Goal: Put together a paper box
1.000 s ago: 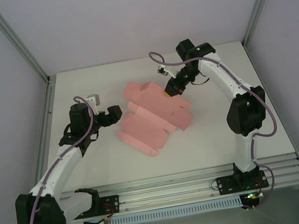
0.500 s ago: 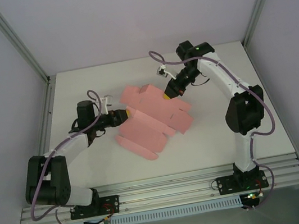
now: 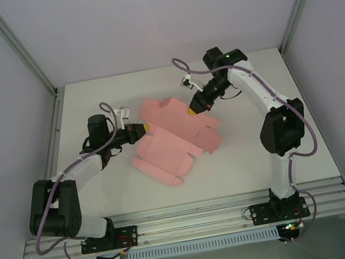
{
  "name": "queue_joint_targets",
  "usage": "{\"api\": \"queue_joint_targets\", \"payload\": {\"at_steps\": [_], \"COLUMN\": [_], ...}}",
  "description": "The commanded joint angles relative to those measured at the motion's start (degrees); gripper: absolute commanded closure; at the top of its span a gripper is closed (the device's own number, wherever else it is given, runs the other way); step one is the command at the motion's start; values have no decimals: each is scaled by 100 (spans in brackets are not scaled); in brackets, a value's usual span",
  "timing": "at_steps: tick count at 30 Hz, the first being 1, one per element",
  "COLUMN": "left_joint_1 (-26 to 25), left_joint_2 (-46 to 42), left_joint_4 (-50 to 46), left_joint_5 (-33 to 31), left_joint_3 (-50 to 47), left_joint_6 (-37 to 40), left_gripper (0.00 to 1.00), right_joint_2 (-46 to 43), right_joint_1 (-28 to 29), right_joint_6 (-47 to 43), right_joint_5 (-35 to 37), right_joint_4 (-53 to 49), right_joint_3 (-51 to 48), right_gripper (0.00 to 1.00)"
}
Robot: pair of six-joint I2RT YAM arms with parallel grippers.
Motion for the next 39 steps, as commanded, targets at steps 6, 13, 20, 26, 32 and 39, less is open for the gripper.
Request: {"api": "queue_joint_targets", "payload": {"at_steps": [6,13,20,26,32,39], "left_joint_1": [-1652,-3368,-4311,-4434,-4393,-3924], "left_joint_2": [-715,-247,1013,1541,894,-261], "left_joint_4": [-2248,-2180,-2070,-2159,-2051,-1971], "left_joint_5": [-3358,-5978,-7873,-8260,-7621,-6264], "left_joint_3": [621,869,1533,1867,1466,775], "left_joint_6": [1954,3220,3595,3290,2834,1965], "left_gripper": [100,100,100,100,57,20], "right_joint_2": [146,28,-146,-291,-343,-290], "right_joint_1": [-19,-3,31,51,50,144], "right_joint_6": [559,944,1140,1095,859,259], "right_joint_5": [-96,-51,102,514,874,1771], "right_joint_4": [20,272,521,651,807,1267], "right_joint_3": [81,-56,-307,-551,-614,-791], "right_gripper": [100,100,100,100,100,100]}}
